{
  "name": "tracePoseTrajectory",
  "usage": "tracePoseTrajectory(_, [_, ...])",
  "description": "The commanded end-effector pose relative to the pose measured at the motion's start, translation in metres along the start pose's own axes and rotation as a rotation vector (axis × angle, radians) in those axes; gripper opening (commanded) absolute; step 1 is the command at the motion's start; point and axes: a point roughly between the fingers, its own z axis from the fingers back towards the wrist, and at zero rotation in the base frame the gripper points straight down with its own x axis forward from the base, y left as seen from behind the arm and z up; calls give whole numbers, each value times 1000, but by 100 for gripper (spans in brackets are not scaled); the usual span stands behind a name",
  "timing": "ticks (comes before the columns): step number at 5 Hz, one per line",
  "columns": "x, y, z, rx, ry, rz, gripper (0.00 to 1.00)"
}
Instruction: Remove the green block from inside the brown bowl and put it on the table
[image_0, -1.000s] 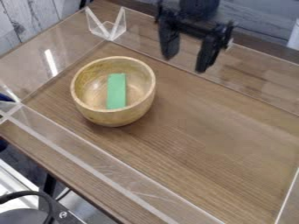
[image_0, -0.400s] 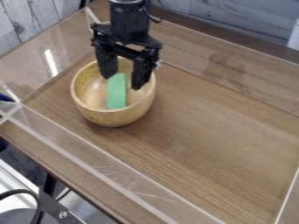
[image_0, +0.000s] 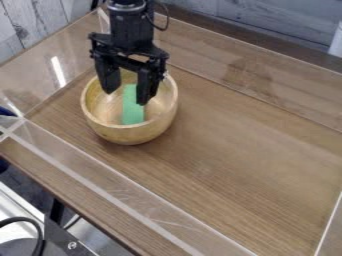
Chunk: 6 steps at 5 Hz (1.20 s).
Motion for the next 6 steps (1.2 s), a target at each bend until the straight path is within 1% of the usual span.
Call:
tracePoseTrajectory(1, [5, 8, 0, 7, -28, 24, 100])
tracePoseTrajectory(3, [13, 12, -21, -5, -29, 48, 100])
tracePoseTrajectory(5, [22, 14, -31, -36, -57, 64, 100])
tracePoseTrajectory(6, [25, 14, -31, -49, -68, 67, 100])
